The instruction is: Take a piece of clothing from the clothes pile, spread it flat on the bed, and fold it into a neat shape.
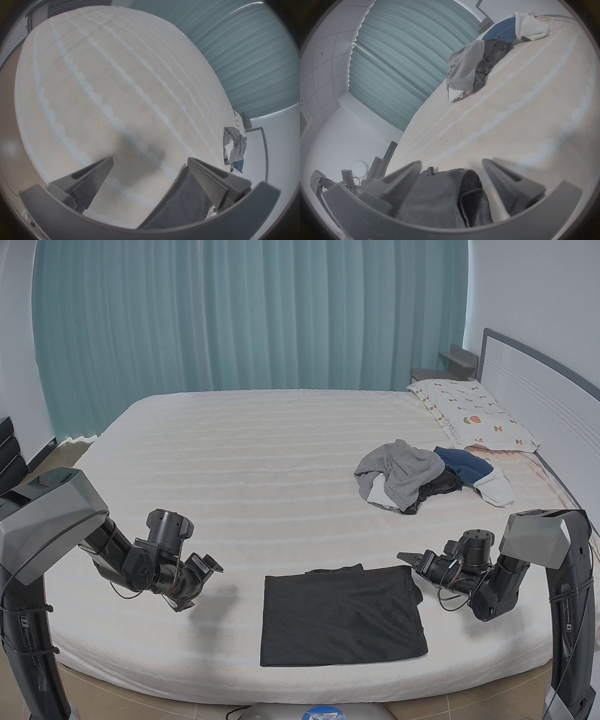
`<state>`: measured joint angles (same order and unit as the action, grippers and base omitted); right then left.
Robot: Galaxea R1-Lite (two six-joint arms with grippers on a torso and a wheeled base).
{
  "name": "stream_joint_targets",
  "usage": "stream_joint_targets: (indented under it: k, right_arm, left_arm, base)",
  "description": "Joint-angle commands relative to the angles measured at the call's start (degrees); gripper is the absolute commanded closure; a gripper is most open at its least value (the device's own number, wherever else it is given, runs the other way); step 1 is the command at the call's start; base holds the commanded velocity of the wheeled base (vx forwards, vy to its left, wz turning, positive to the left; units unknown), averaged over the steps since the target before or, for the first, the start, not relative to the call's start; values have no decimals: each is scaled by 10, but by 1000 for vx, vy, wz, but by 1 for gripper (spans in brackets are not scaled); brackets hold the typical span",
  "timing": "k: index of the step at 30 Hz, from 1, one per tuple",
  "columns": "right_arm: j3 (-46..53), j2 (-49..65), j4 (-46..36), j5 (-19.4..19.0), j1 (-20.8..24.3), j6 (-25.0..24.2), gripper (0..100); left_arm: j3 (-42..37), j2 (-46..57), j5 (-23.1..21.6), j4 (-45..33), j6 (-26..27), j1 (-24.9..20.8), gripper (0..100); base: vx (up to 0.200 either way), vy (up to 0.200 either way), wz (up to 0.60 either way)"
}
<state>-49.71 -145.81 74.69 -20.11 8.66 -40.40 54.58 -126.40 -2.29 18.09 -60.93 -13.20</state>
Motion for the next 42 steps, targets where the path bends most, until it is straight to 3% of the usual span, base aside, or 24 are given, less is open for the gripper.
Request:
stream_joint_targets:
  k: [1,26,27,33,38,42]
  right_arm:
    - [1,-2,1,0,0,1,100]
    - [0,-3,-5,1,-18,2,100]
    - [0,-3,-4,1,-18,2,0]
    - [6,18,5,3,-14,-1,0]
    - [31,81,3,38,-8,-20,0]
    - [57,126,-4,41,-14,-19,0]
  left_arm:
    - [0,-1,0,0,-1,0,0]
    - [-2,-1,-1,0,0,0,0]
    - [-2,0,-1,0,0,0,0]
    - [-4,5,-3,0,-3,0,0]
    - [-5,7,-9,-1,-7,0,0]
    - [-22,29,-16,-3,-11,-4,0]
  base:
    - [0,0,0]
    - [0,0,0]
    - [0,0,0]
    - [0,0,0]
    - [0,0,0]
    - [0,0,0]
